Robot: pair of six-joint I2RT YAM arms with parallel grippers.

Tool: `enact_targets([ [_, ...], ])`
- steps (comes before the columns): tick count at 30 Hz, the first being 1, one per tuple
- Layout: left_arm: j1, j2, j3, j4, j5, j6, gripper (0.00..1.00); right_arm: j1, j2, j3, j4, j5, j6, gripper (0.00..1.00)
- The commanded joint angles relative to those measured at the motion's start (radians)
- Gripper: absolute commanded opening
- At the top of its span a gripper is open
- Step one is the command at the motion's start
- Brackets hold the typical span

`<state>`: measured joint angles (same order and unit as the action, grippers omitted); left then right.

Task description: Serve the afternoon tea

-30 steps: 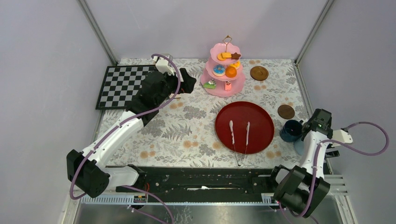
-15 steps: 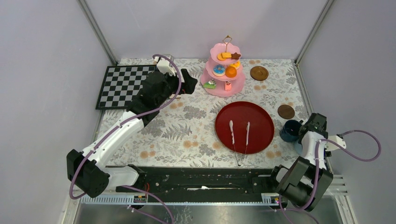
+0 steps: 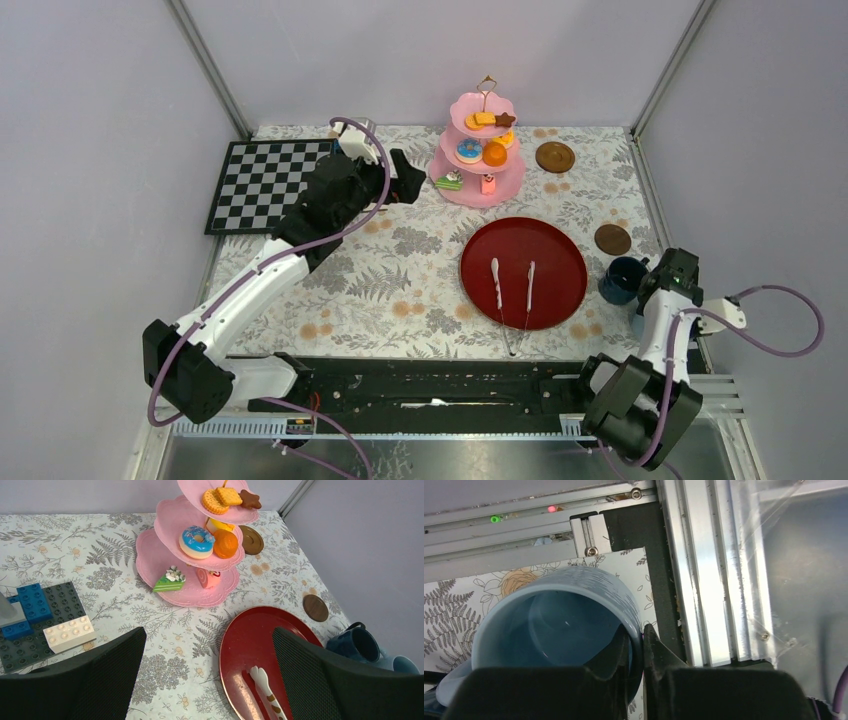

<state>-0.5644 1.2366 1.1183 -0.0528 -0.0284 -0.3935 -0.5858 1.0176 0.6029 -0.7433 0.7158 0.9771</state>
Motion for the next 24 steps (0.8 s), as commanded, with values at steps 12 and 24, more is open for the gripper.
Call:
enact_targets([
  [12,-0.014,-0.022,0.004,0.048,0.024,-0.019,0.99,0.007,-0.162,0.387,0.069,0.071,-0.259,0.0],
  [24,-0.012,0.007,0.019,0.024,-0.01,0.012,0.99,0.163,0.131,0.354,0.977,-1.029,-0.427,0.0],
])
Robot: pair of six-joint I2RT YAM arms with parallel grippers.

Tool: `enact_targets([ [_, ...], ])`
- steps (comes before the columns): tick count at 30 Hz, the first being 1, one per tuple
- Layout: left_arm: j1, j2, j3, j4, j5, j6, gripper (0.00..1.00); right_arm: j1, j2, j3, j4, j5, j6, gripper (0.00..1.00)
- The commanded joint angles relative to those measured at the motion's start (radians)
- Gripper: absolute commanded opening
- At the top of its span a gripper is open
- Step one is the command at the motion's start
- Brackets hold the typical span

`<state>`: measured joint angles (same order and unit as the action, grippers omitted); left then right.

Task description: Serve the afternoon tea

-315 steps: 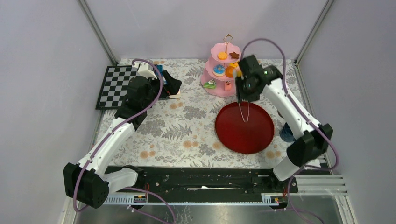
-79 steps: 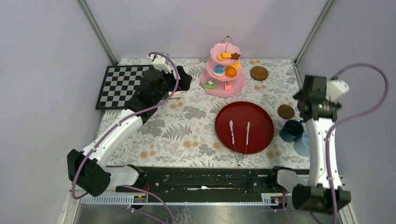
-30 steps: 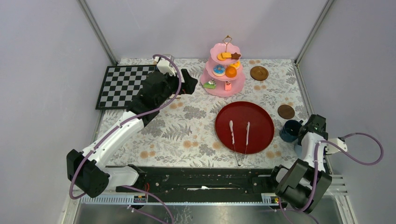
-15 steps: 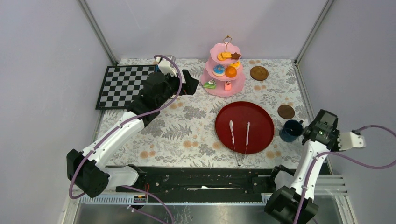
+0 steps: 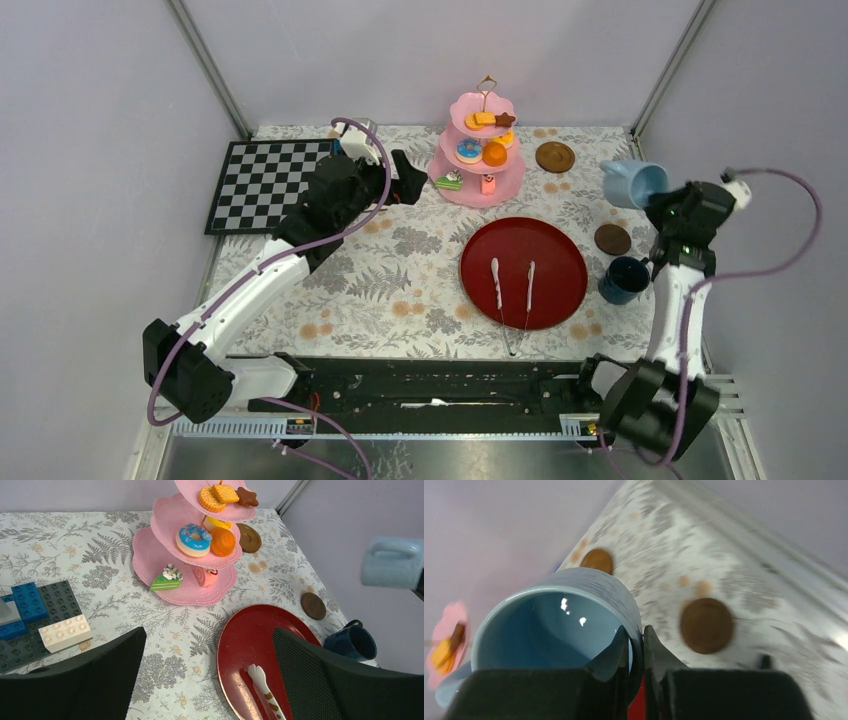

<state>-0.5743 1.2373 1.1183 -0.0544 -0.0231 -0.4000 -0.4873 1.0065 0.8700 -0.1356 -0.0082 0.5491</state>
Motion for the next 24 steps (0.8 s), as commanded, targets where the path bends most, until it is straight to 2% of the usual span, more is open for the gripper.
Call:
enact_targets([
  [1,-0.002,0.01,0.019,0.022,-0.019,0.021,0.99,0.091,0.2,0.127,0.347,-0.298,0.004,0.0],
  [3,-0.002,0.016,0.022,0.016,-0.03,0.03,0.99,0.135,0.303,0.214,0.287,-0.255,0.009,0.0],
  [8,0.013,0.036,0.032,0.003,-0.041,0.035,0.99,0.281,0.513,0.506,-0.065,0.135,-0.027,0.0],
  [11,0.021,0.049,0.037,-0.004,-0.043,0.034,0.99,0.318,0.63,0.65,-0.219,0.303,0.022,0.0],
  [18,0.025,0.074,0.039,-0.006,-0.035,0.03,0.99,0.406,0.901,0.988,-0.45,0.523,0.046,0.0],
  [24,0.026,0.082,0.044,-0.01,-0.038,0.034,0.99,0.442,1.081,1.204,-0.499,0.604,0.044,0.0],
])
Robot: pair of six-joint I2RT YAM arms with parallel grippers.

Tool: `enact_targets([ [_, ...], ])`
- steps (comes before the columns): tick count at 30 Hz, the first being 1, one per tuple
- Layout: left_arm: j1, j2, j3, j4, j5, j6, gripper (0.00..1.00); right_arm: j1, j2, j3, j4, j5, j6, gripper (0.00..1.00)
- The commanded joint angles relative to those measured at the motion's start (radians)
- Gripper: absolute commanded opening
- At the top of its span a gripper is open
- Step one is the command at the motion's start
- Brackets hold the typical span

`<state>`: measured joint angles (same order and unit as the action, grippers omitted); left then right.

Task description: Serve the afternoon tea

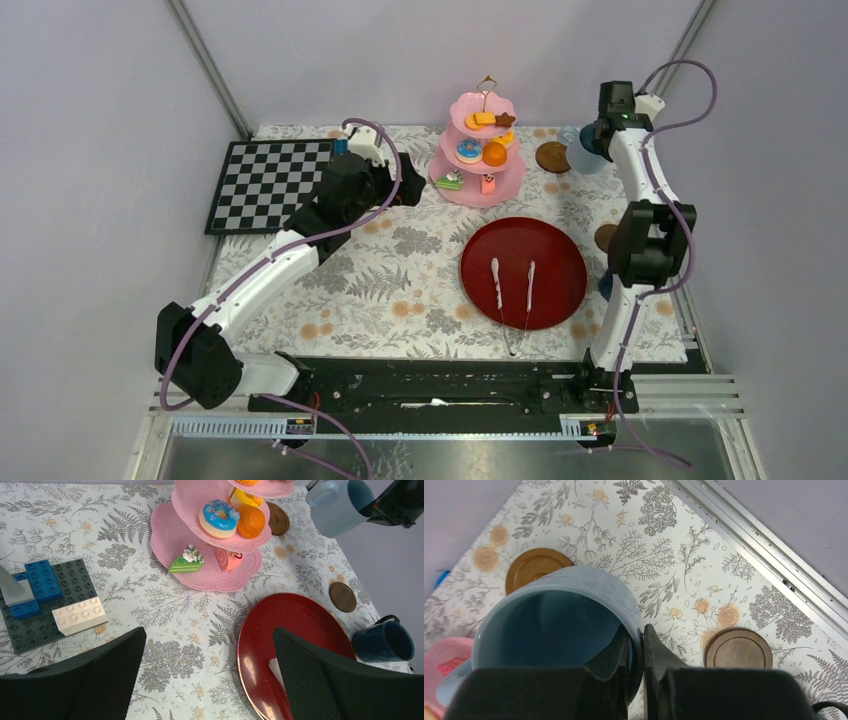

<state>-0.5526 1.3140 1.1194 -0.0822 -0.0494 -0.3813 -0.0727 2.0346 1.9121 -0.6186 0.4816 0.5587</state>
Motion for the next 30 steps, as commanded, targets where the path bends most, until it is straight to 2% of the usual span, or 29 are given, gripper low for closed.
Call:
enact_targets([
  [1,0.005,0.005,0.042,0.016,-0.013,0.017,0.99,0.03,0.085,0.203,-0.029,0.115,0.031,0.0],
  [8,0.011,0.01,0.049,0.007,-0.018,0.019,0.99,0.066,0.337,0.574,-0.192,0.085,0.014,0.0],
  [11,0.011,0.011,0.049,0.006,-0.022,0.019,0.99,0.068,0.398,0.661,-0.203,0.09,0.012,0.0],
  [22,0.011,0.011,0.051,0.005,-0.015,0.016,0.99,0.11,0.48,0.689,-0.07,0.076,-0.045,0.0],
  [30,0.011,0.015,0.052,0.004,-0.014,0.016,0.99,0.117,0.523,0.702,-0.047,0.079,-0.049,0.0],
])
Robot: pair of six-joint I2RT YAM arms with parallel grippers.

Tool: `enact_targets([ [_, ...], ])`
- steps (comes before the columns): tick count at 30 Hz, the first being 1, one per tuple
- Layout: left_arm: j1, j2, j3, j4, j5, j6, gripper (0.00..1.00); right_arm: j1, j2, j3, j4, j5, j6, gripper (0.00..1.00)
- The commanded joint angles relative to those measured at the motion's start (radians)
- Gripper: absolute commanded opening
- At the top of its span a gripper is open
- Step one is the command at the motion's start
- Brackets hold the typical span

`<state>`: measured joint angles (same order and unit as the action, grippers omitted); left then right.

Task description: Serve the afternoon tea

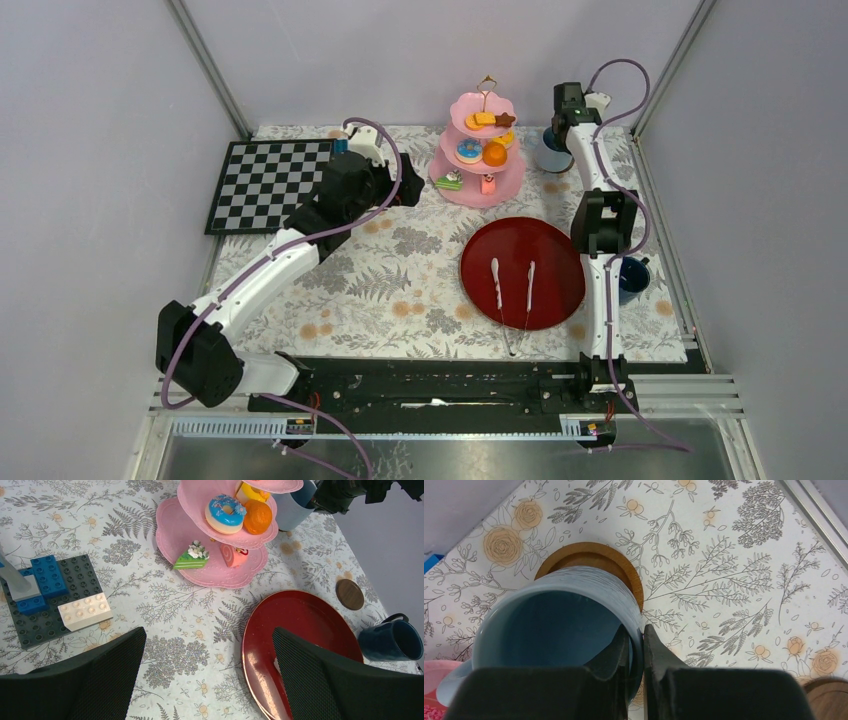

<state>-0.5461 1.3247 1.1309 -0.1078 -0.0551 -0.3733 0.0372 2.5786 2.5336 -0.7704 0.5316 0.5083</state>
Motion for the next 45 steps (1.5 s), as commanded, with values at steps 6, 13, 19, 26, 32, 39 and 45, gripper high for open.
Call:
enact_targets([
  [6,0.005,0.005,0.041,0.031,-0.004,0.007,0.99,0.007,-0.013,0.09,0.137,0.051,-0.03,0.0],
  [13,0.005,0.006,0.04,0.031,0.001,0.004,0.99,0.007,-0.009,0.093,0.177,0.082,-0.082,0.03],
  [19,0.005,0.006,0.041,0.031,0.003,0.004,0.99,0.007,0.007,0.095,0.181,0.094,-0.094,0.06],
  [26,0.005,0.005,0.041,0.03,0.005,0.004,0.99,0.006,0.028,0.099,0.208,0.104,-0.111,0.09],
  [32,0.005,0.007,0.041,0.031,0.007,0.004,0.99,0.006,0.041,0.099,0.209,0.099,-0.116,0.14],
  [39,0.003,0.008,0.042,0.03,0.013,0.001,0.99,0.006,0.028,0.08,0.21,0.084,-0.107,0.32],
  [45,0.003,0.0,0.042,0.031,0.015,-0.001,0.99,0.006,-0.001,0.086,0.209,0.06,-0.121,0.38],
])
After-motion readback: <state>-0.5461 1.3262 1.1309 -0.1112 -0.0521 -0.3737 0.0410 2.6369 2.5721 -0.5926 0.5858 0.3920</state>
